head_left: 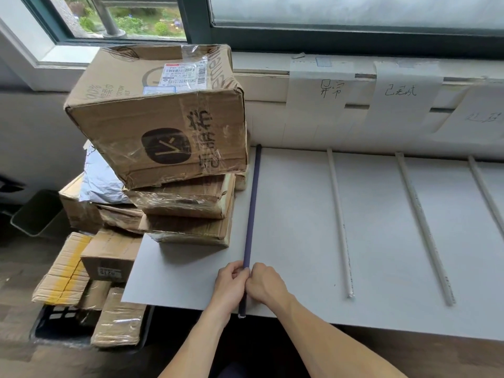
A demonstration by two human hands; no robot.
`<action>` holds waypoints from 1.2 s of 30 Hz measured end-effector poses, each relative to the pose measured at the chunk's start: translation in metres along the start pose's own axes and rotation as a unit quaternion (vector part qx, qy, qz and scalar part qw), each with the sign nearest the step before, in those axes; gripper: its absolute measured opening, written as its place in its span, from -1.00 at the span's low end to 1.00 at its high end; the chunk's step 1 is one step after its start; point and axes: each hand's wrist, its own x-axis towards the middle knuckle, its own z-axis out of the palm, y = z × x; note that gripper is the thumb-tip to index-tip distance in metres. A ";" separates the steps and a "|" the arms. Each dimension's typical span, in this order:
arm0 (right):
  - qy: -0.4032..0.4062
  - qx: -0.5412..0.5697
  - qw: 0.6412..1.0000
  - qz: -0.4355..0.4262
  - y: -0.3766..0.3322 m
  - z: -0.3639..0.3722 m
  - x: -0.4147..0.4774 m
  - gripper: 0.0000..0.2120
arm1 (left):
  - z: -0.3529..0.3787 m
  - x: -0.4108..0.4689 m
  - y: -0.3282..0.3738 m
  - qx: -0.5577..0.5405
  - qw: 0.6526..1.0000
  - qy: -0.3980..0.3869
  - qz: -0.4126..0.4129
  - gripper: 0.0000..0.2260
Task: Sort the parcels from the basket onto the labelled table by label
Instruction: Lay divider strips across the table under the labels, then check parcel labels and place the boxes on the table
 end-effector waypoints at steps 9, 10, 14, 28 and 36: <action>-0.014 0.050 0.999 0.004 0.068 -0.034 -0.046 -0.71 | 0.001 -0.019 0.013 0.027 0.999 0.017 -0.011 -0.54; -0.011 0.062 0.998 0.006 0.074 -0.038 -0.049 -0.72 | 0.004 -0.024 0.018 0.027 0.999 0.020 -0.016 -0.52; 0.008 0.113 0.994 -0.009 0.080 -0.058 -0.058 -0.82 | 0.010 -0.050 0.048 0.031 0.997 0.067 0.026 -0.54; 0.144 0.291 0.924 -0.203 -0.081 -0.179 -0.075 -0.79 | -0.112 -0.172 0.234 0.064 0.794 0.334 0.504 -0.83; 0.211 0.395 0.864 -0.228 -0.176 -0.227 -0.097 -0.64 | -0.226 -0.124 0.273 -0.158 0.954 0.172 0.190 -0.49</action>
